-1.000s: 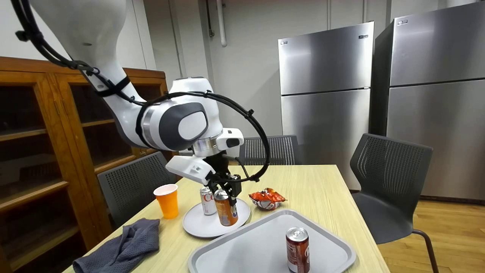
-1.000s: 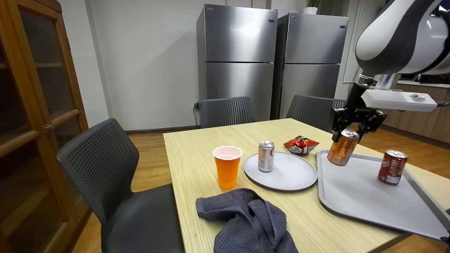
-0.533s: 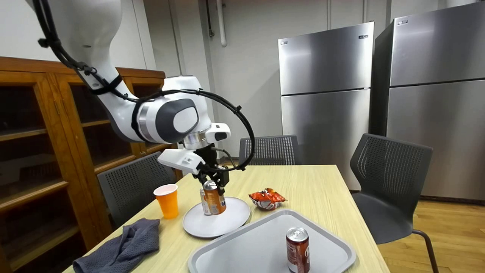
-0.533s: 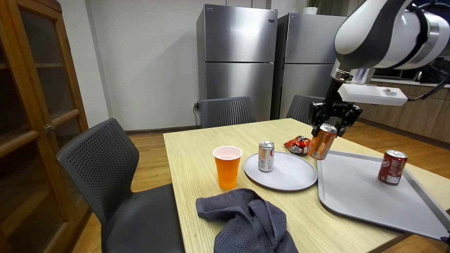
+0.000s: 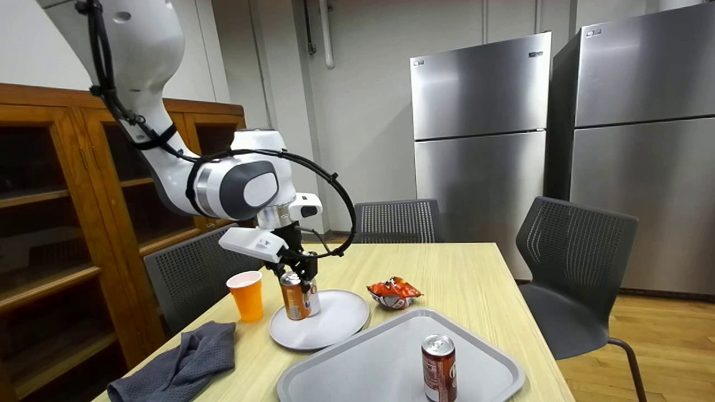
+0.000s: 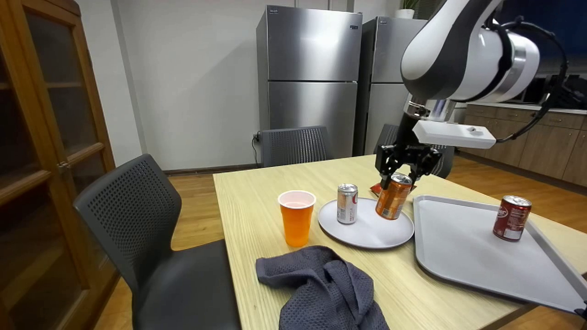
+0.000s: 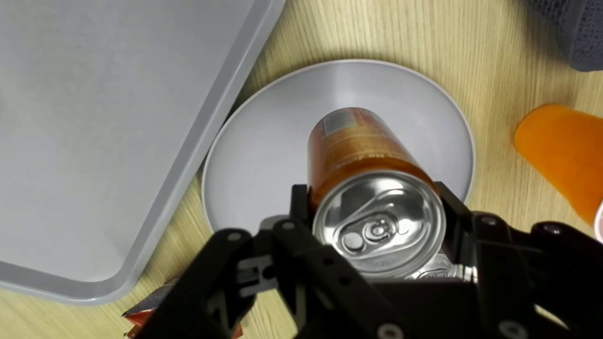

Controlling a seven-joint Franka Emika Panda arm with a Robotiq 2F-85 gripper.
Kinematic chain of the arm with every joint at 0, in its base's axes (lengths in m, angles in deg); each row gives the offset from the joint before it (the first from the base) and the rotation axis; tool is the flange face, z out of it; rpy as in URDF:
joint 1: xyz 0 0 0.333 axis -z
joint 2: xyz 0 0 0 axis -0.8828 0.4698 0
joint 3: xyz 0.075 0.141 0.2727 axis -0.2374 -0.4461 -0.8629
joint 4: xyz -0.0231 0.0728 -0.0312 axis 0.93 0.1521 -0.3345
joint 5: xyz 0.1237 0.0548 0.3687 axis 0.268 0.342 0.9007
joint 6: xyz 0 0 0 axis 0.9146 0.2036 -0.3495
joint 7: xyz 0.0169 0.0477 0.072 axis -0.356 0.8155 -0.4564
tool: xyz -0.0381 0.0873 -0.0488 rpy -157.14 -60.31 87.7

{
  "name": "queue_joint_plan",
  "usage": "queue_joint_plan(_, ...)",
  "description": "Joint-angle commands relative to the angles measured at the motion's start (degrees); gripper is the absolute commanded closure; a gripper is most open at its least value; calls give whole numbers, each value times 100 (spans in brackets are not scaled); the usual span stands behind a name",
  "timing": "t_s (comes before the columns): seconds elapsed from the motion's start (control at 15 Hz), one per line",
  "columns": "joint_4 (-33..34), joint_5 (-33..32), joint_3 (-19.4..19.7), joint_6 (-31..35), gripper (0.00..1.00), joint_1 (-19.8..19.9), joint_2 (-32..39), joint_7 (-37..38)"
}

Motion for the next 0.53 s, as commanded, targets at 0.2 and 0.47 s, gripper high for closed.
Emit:
queue_joint_plan(0.2,471,-518,23,-161,62,-5,528,-124)
queue_joint_plan(0.47,681,-829,58,-152,62,-50,827,-80)
